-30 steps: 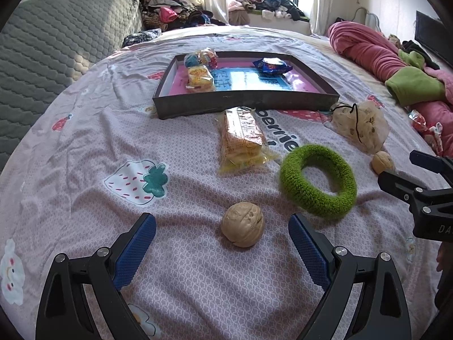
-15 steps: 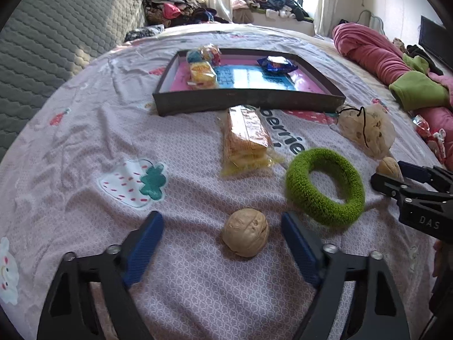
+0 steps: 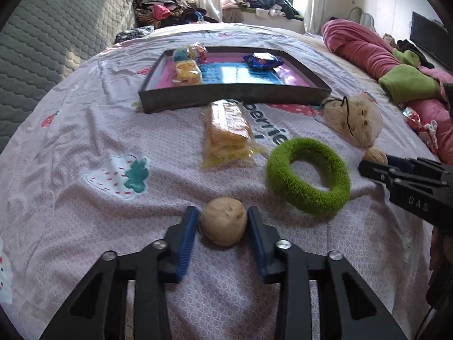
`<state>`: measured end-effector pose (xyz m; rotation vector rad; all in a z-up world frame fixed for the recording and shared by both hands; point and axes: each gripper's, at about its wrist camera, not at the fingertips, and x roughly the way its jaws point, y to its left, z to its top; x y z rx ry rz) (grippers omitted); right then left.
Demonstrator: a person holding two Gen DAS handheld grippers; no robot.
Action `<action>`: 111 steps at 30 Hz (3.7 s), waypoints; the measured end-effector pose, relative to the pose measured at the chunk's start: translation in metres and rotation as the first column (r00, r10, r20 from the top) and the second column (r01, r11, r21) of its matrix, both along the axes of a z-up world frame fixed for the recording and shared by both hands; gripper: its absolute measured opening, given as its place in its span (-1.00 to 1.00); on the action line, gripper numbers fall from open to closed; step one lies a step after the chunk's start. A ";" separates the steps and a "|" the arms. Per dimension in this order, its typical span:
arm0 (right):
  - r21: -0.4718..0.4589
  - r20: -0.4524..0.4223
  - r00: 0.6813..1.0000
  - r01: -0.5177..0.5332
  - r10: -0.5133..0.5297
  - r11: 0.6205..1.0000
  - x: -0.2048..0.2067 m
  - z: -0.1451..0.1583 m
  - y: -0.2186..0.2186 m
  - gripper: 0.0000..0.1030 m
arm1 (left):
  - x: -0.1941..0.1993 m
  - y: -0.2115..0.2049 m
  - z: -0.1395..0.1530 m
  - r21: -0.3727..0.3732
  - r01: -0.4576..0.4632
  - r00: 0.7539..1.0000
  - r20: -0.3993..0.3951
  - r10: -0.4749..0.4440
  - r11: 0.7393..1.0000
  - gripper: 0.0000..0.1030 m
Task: Organize objects
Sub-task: 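Grasp a walnut with the left gripper while the right grasps another walnut, then lift both walnuts and carry them toward the pink tray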
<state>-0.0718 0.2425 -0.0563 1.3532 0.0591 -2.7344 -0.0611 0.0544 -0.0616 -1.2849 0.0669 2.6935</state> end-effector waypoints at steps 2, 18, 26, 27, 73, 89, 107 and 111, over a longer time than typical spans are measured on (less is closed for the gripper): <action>-0.001 0.000 1.000 -0.004 0.004 1.000 0.000 0.000 0.001 -0.34 | 0.000 0.000 0.000 0.004 0.004 1.000 0.000 -0.004 1.000 -0.33; -0.053 -0.033 0.999 -0.025 0.023 0.998 0.021 0.016 0.001 -0.35 | 0.006 -0.007 0.013 0.041 -0.009 1.000 -0.025 0.010 0.999 -0.34; -0.066 -0.067 0.995 -0.077 0.073 0.995 0.037 0.028 -0.014 -0.35 | 0.015 -0.013 0.025 0.041 -0.033 0.998 -0.042 0.035 0.999 -0.34; -0.079 -0.075 0.994 -0.085 0.079 0.993 0.039 0.031 -0.016 -0.35 | 0.016 -0.014 0.027 0.036 -0.037 0.998 -0.047 0.038 0.999 -0.34; -0.182 -0.243 0.968 -0.100 0.054 0.978 0.126 0.112 -0.053 -0.35 | 0.086 -0.032 0.111 0.073 -0.111 0.977 -0.176 0.122 0.991 -0.33; -0.158 -0.280 0.957 -0.127 0.079 0.979 0.117 0.138 -0.077 -0.35 | 0.084 -0.049 0.124 0.076 -0.126 0.970 -0.199 0.139 0.989 -0.34; -0.109 -0.347 0.932 -0.154 0.108 0.982 0.111 0.181 -0.085 -0.35 | 0.076 -0.053 0.153 0.064 -0.136 0.962 -0.232 0.147 0.989 -0.33; -0.107 -0.365 0.925 -0.155 0.106 0.982 0.107 0.190 -0.085 -0.35 | 0.071 -0.053 0.164 0.069 -0.128 0.960 -0.241 0.141 0.989 -0.34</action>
